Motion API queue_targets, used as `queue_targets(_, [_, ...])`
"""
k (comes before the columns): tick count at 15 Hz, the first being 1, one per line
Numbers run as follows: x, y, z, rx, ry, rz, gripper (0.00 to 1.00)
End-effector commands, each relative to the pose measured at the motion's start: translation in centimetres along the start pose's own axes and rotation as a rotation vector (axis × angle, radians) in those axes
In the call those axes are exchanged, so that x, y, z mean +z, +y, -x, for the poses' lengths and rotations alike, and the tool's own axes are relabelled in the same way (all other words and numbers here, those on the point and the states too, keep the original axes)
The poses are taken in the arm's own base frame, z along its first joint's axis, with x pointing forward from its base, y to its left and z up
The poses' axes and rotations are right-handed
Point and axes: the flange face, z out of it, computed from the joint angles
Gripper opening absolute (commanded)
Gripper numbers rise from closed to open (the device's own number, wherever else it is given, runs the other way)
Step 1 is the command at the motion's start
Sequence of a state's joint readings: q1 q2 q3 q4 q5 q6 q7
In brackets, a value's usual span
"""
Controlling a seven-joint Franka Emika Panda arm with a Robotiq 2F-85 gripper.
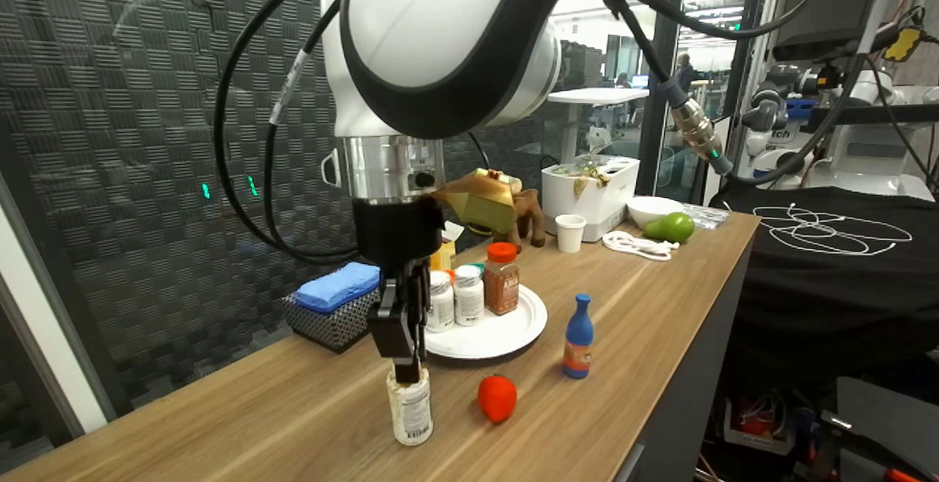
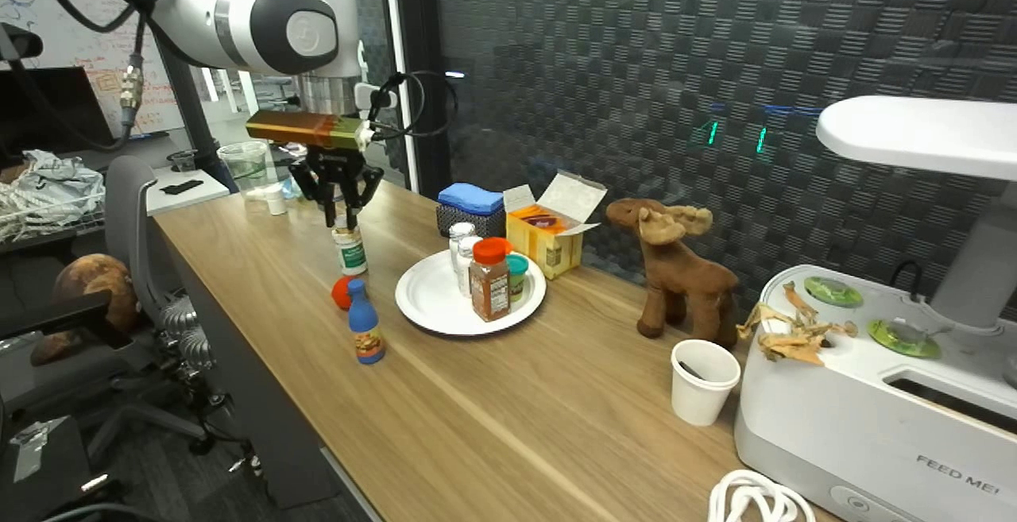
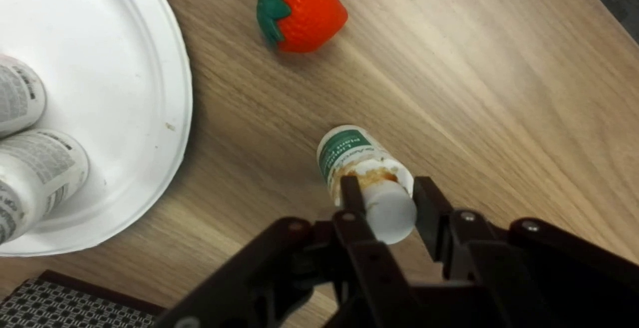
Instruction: Organize all the containers on the white plate
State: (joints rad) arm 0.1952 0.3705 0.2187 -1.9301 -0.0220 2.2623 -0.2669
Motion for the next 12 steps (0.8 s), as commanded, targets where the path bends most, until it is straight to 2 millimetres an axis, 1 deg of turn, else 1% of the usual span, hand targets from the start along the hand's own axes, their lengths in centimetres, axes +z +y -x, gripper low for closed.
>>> queue_targets(1, [-1.1,0.0,-0.6,-0.004,0.041,-0.005,0.15])
queue_targets(3, [-2.2,0.1,-0.4,0.013,0.058,0.006,0.12])
queue_targets(6, [-4.7,0.8,0.2,0.048,0.099,0.045,0.11])
queue_targets(9, [-7.5,1.9,1.5,0.084,0.142,0.092,0.1])
queue_targets(12, [-9.1,3.6,2.9,0.124,0.165,0.127,0.1])
